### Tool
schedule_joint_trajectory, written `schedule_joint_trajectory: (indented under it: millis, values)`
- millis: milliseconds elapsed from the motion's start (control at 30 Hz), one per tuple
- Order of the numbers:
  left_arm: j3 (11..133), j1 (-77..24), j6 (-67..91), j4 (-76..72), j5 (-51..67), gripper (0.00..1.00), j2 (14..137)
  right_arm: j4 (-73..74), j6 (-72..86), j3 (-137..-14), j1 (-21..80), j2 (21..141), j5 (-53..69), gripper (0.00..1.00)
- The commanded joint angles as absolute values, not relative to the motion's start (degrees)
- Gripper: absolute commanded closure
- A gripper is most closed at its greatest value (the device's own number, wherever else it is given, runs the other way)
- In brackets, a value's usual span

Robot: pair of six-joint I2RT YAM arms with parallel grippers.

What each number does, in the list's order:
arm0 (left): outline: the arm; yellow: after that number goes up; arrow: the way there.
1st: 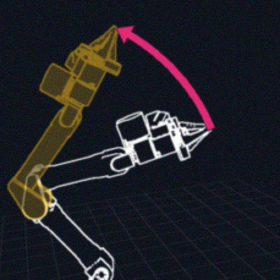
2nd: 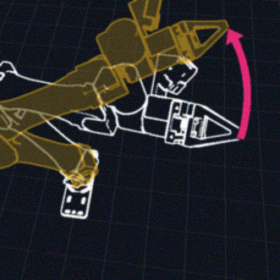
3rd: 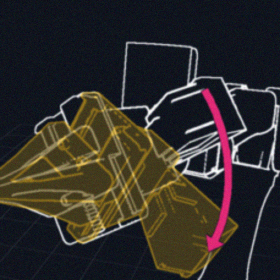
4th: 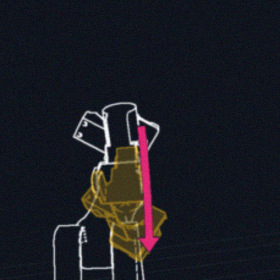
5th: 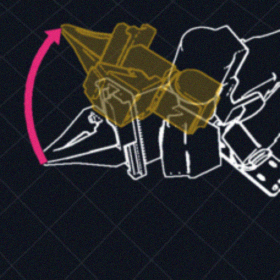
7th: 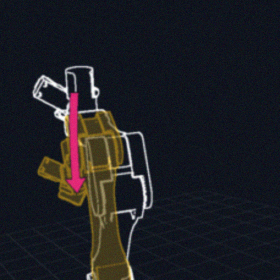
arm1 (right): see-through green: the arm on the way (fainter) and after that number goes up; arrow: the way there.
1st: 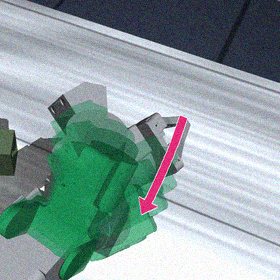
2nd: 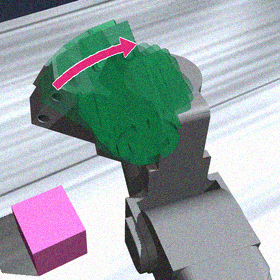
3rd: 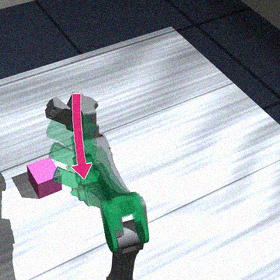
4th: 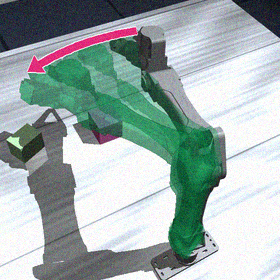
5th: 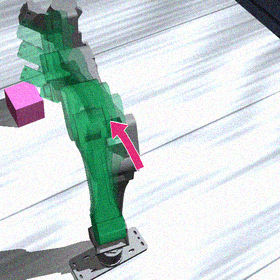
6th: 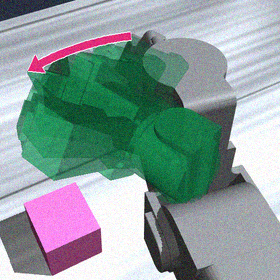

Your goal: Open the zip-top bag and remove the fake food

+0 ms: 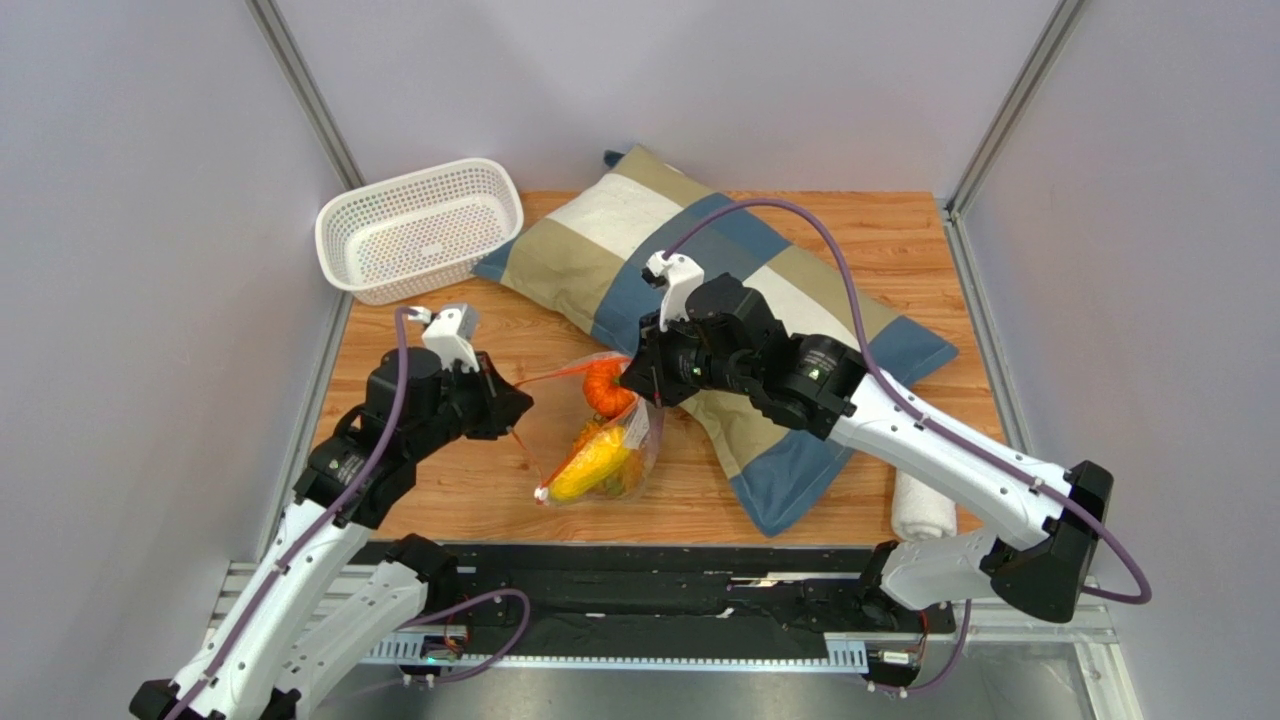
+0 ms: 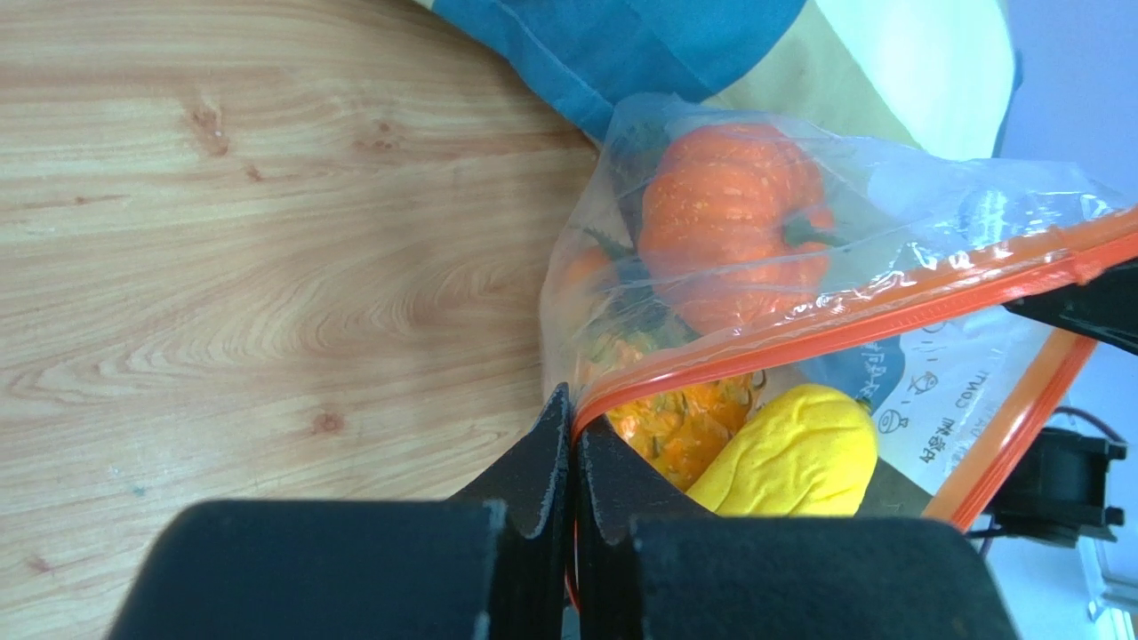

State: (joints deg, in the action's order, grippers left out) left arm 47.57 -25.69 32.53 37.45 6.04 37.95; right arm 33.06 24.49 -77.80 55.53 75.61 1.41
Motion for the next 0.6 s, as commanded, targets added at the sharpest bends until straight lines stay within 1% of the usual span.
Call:
schedule_joint_trajectory:
  millis: [0, 33, 133, 267, 367, 433, 500, 567]
  values:
    - [46.2, -24.9, 29.8, 37.9, 8.4, 1.00, 40.6, 29.8, 21.7, -78.3, 54.8, 76.3, 8.9, 1.00]
    - [46.0, -24.9, 29.3, 37.8, 11.9, 1.00, 41.0, 29.2, 21.9, -77.7, 54.8, 77.0, 9.0, 1.00]
    - [46.7, -25.0, 28.0, 38.6, 15.5, 0.99, 41.1, 27.7, 22.3, -76.9, 54.8, 78.4, 8.5, 1.00]
    - [52.5, -25.0, 26.5, 43.0, 15.0, 0.74, 36.8, 27.8, 23.4, -79.1, 54.8, 80.4, 10.1, 1.00]
    - [57.5, -25.0, 23.0, 44.2, 18.9, 0.72, 33.2, 29.2, 24.3, -80.9, 54.8, 81.5, 9.9, 1.00]
    - [57.2, -25.0, 23.1, 40.4, 27.0, 0.72, 32.4, 29.5, 25.3, -82.1, 54.8, 82.2, 10.9, 1.00]
    - [56.1, -25.0, 23.9, 36.7, 35.4, 0.77, 34.4, 29.5, 26.3, -82.8, 54.8, 82.6, 12.0, 1.00]
    - [54.3, -25.3, 24.5, 36.1, 36.1, 0.84, 37.9, 29.1, 26.8, -82.9, 54.8, 83.0, 12.7, 1.00]
